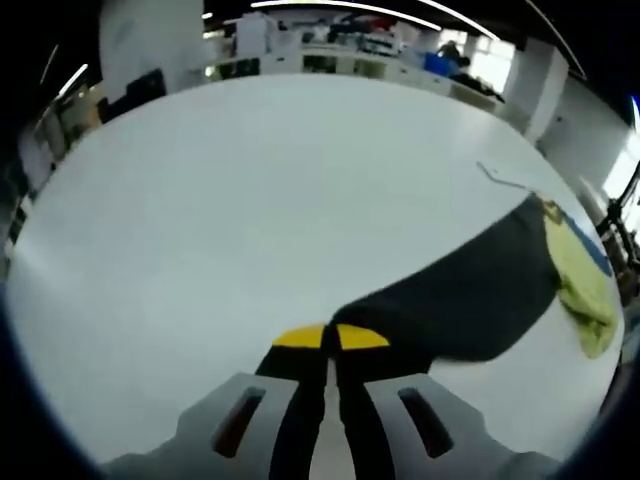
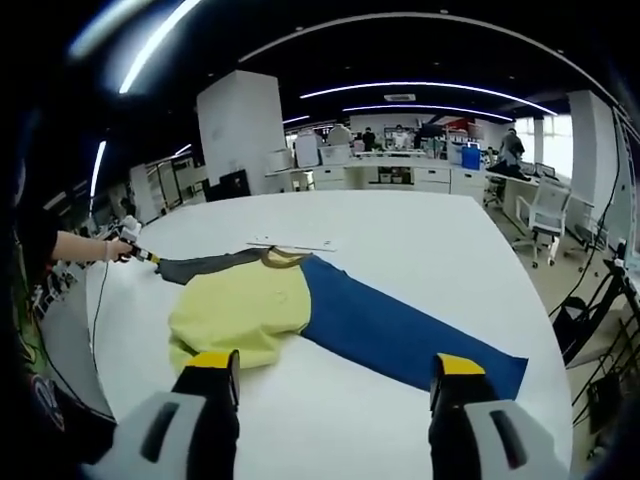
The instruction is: Fold the garment on the visible template until the final outline fits inside the template.
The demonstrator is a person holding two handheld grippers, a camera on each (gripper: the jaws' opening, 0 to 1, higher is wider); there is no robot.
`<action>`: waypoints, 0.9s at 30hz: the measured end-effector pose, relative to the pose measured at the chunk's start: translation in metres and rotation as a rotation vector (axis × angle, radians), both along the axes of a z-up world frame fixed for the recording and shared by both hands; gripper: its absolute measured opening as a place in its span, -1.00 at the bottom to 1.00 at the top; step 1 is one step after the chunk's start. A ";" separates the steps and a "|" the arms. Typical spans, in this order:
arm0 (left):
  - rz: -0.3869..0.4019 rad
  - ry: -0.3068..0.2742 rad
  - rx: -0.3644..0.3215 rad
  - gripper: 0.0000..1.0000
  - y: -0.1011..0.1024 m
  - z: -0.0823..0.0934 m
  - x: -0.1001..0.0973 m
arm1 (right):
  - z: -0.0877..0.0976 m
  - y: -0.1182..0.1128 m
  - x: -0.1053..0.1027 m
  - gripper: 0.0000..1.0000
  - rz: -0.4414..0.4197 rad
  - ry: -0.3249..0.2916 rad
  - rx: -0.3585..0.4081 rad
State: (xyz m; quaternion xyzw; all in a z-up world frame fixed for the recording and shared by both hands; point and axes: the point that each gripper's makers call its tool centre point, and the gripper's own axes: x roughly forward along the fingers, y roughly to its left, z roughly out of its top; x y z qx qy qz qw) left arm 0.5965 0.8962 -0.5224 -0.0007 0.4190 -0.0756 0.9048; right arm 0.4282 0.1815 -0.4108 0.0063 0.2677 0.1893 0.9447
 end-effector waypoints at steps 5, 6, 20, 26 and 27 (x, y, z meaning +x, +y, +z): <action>-0.012 -0.051 0.041 -0.79 0.000 0.010 0.000 | -0.001 -0.001 -0.001 0.56 0.001 0.005 0.001; -0.010 -0.057 0.045 -0.66 0.000 0.011 0.000 | -0.001 -0.001 -0.001 0.56 0.000 0.003 0.002; -0.163 -0.146 0.098 -0.20 -0.034 0.030 -0.035 | 0.001 0.005 0.002 0.55 0.014 -0.018 0.029; -0.214 -0.146 0.114 -0.29 -0.049 0.026 -0.048 | 0.003 0.003 0.002 0.55 0.009 -0.023 0.036; -0.221 -0.153 0.109 -0.31 -0.051 0.024 -0.047 | 0.003 0.003 0.002 0.54 0.009 -0.023 0.036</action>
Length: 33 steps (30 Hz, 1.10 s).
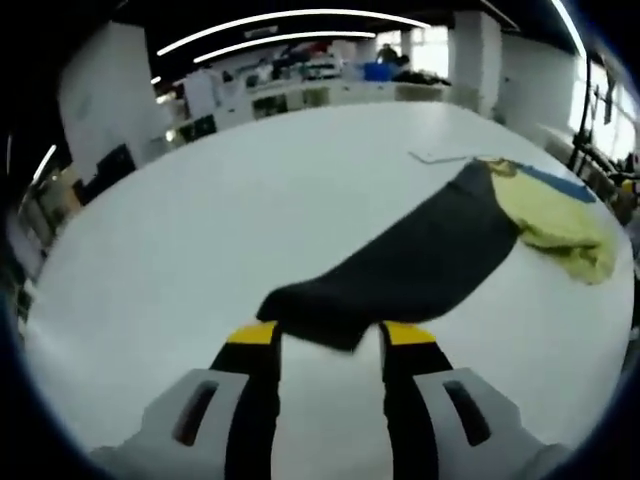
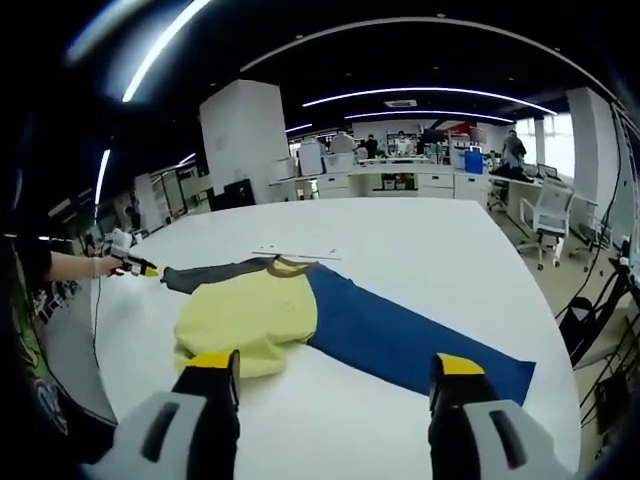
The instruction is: Fold the garment on the visible template until the final outline fits inside the template.
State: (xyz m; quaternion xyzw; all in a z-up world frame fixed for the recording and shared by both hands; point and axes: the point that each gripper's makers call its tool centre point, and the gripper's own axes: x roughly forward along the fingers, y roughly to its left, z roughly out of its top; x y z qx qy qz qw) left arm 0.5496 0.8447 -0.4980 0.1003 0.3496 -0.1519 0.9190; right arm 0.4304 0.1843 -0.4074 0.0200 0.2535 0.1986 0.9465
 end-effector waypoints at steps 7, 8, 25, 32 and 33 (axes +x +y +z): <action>-0.081 -0.007 0.109 -0.53 -0.013 -0.010 -0.002 | 0.002 -0.002 0.000 0.54 -0.006 -0.003 0.009; -0.094 -0.011 0.132 -0.56 -0.013 -0.010 -0.003 | 0.002 -0.003 0.000 0.53 -0.006 -0.002 0.005; -0.112 0.028 0.145 -0.76 -0.010 -0.028 0.003 | 0.001 -0.009 -0.003 0.50 -0.029 0.010 0.007; -0.097 0.033 0.133 -0.95 -0.008 -0.033 0.009 | 0.002 -0.006 -0.003 0.50 -0.026 0.007 0.008; -0.099 0.028 0.136 -0.97 -0.007 -0.033 0.009 | 0.002 -0.006 -0.003 0.49 -0.025 0.006 0.007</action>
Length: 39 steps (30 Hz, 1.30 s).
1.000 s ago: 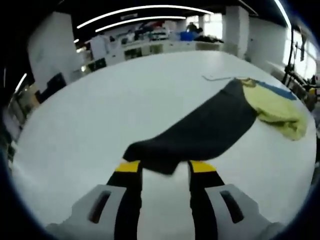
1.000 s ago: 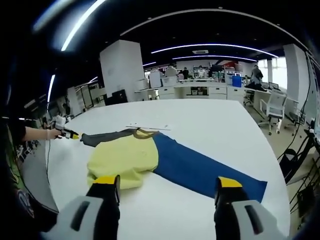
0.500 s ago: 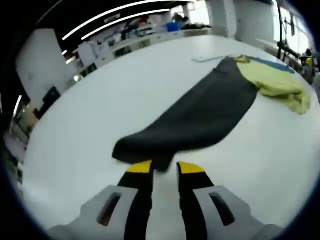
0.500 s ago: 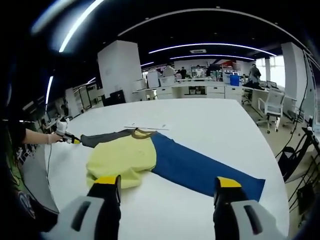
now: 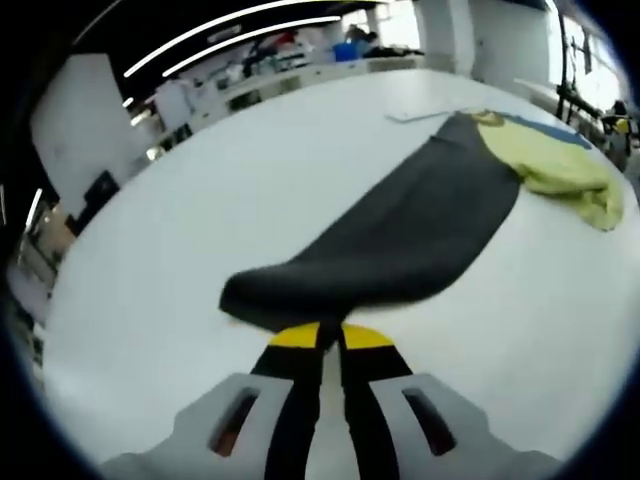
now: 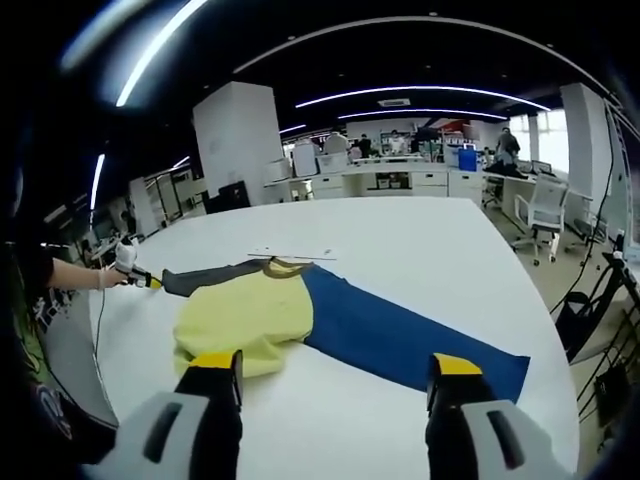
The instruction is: Fold the garment on the visible template until the final outline fits inside the template.
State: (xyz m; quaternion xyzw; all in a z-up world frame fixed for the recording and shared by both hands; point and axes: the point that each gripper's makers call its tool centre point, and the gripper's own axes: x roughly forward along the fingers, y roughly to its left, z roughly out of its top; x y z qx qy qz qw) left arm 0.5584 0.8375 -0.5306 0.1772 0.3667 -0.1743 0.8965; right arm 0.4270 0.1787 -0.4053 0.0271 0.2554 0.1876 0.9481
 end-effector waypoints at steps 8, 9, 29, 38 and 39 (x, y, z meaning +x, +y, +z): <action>0.043 -0.009 -0.034 -1.00 0.008 0.009 -0.006 | 0.003 0.001 0.000 0.49 0.000 -0.010 0.005; 0.050 -0.008 -0.033 -1.00 0.010 0.010 -0.008 | 0.003 0.002 0.001 0.49 0.000 -0.011 0.009; 0.139 0.015 -0.045 -1.00 0.026 0.016 -0.054 | 0.003 0.009 -0.011 0.48 0.006 -0.020 0.031; 0.173 -0.035 -0.090 -0.16 0.023 0.024 -0.060 | 0.004 0.004 -0.016 0.48 -0.007 -0.021 0.034; 0.190 -0.030 -0.120 -0.04 0.019 0.026 -0.062 | 0.003 0.005 -0.016 0.48 -0.008 -0.022 0.037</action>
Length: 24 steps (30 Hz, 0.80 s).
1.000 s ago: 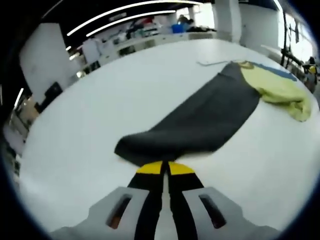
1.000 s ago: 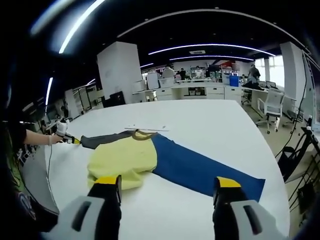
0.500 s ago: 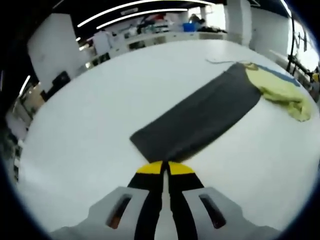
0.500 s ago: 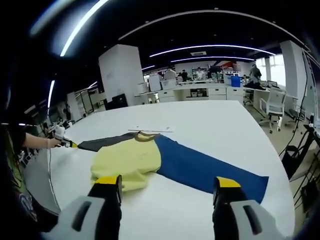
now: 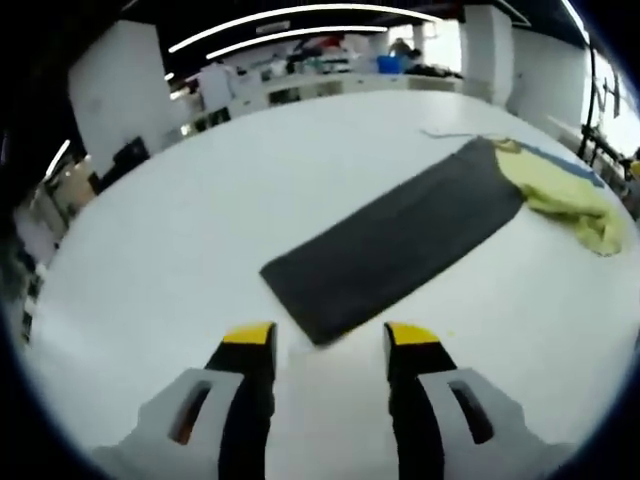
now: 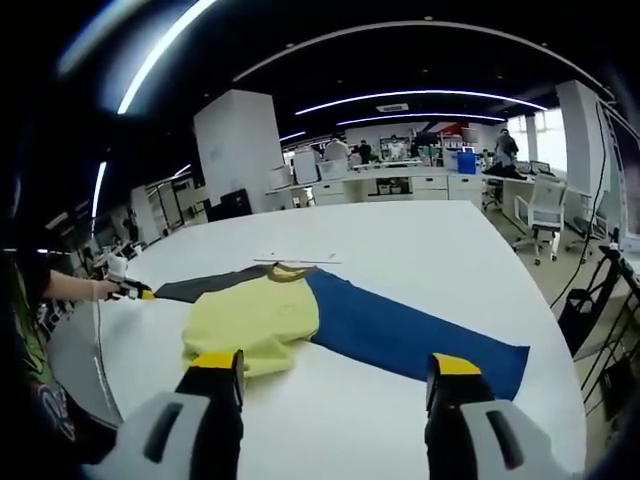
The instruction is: Fold the garment on the visible template until the final outline fits inside the template.
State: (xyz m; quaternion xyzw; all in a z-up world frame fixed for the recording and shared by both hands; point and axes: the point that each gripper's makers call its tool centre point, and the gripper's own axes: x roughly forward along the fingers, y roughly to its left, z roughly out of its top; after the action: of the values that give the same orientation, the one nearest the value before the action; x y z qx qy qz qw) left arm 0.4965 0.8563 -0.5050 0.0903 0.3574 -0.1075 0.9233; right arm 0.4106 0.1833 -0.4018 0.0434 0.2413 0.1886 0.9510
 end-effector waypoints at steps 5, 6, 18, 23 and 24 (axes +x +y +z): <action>-0.040 -0.042 0.006 0.21 -0.012 0.016 -0.003 | -0.001 0.004 0.000 0.49 0.007 -0.002 0.007; -0.045 -0.052 -0.008 0.22 -0.017 0.020 -0.004 | -0.002 0.006 0.001 0.49 0.011 -0.003 0.009; -0.110 -0.124 -0.076 0.17 -0.061 0.051 -0.004 | -0.005 0.023 0.000 0.45 0.051 -0.010 0.041; -0.128 -0.139 -0.118 0.09 -0.079 0.052 -0.005 | -0.012 0.038 -0.006 0.38 0.087 -0.002 0.052; -0.134 -0.142 -0.118 0.08 -0.082 0.051 -0.006 | -0.014 0.041 -0.008 0.36 0.092 -0.001 0.049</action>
State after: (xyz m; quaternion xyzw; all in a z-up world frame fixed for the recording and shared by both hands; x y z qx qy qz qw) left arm 0.4905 0.7742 -0.4538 0.0667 0.2775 -0.1830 0.9408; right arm 0.4030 0.2245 -0.4155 0.0554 0.2376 0.2381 0.9401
